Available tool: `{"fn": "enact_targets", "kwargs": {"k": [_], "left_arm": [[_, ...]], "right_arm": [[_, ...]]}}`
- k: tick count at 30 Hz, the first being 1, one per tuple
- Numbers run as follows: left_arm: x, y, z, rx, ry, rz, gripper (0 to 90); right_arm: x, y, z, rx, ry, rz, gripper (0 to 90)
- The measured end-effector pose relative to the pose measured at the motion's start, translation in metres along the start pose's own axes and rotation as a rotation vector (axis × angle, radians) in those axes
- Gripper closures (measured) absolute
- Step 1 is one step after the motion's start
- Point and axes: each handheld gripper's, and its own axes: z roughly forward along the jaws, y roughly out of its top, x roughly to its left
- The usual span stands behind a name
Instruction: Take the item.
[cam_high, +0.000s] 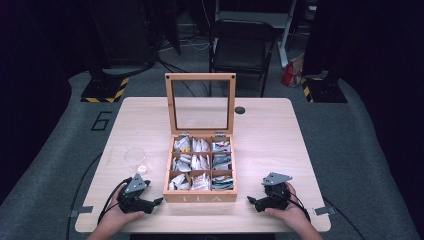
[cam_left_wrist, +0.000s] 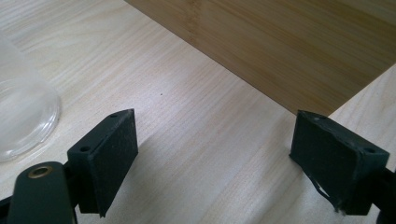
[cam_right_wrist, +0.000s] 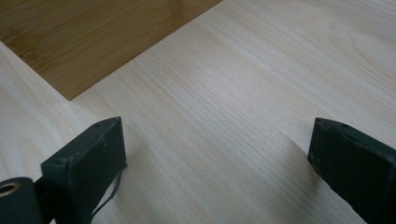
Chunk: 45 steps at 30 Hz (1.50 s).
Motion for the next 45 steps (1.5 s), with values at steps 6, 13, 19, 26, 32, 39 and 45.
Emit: {"fn": "enact_targets", "kwargs": {"k": [6,13,19,26,32,39,45], "left_arm": [[0.001,0.0,-0.001,0.002,0.009,0.006,15.6],[0.0,0.0,0.0,-0.005,0.011,-0.009,16.5],[0.001,0.0,-0.001,-0.001,0.022,0.002,17.4],[0.001,0.0,-0.002,-0.003,0.023,-0.011,19.7],[0.001,-0.001,-0.003,-0.007,0.026,-0.011,21.0],[0.003,0.002,-0.012,-0.009,0.013,-0.03,29.4],[-0.001,0.009,-0.023,-0.029,-0.001,-0.063,33.2]], "right_arm": [[0.0,0.0,0.0,0.0,0.0,0.0,3.4],[0.0,0.0,0.0,0.0,0.0,0.0,3.4],[0.0,0.0,0.0,0.0,0.0,0.0,3.4],[0.0,0.0,0.0,0.0,0.0,0.0,3.4],[0.0,0.0,0.0,0.0,0.0,0.0,3.4],[0.0,0.0,0.0,0.0,0.0,0.0,3.4],[0.0,0.0,0.0,0.0,0.0,0.0,3.4]]}}
